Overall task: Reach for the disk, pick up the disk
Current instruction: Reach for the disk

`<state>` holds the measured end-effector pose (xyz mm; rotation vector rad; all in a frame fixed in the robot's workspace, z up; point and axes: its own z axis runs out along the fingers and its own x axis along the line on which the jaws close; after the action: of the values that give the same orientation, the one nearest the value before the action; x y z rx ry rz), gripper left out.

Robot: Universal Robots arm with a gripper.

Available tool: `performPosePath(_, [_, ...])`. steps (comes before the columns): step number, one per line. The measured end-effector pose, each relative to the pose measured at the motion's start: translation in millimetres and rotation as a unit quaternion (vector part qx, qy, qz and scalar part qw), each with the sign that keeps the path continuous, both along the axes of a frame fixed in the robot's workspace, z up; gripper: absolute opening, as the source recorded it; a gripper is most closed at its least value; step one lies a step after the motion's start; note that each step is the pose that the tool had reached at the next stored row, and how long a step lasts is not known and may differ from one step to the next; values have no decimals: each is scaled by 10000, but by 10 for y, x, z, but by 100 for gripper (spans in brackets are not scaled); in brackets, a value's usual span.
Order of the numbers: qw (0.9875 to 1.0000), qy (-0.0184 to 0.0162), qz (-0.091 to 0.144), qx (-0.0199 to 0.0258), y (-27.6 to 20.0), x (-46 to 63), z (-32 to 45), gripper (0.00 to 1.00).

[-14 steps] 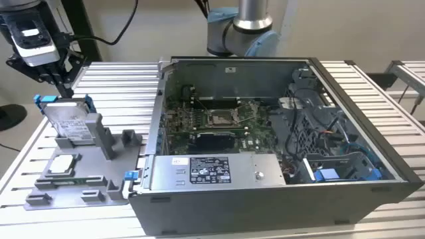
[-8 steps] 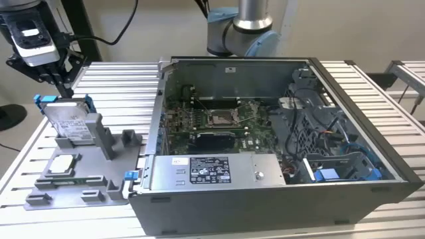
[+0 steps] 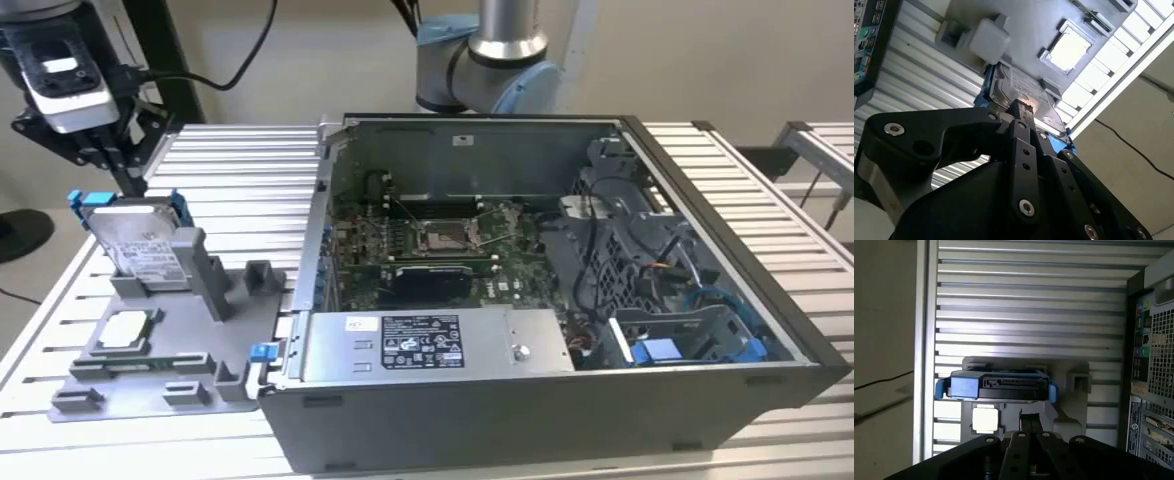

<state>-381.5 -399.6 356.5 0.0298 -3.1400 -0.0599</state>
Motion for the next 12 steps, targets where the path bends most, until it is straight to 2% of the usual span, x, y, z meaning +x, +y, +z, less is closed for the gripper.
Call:
performPosePath(5, [10000, 0, 1, 0, 42, -82, -3, 0])
performPosePath(12, [10000, 0, 8, 0, 92, -289, -9, 0])
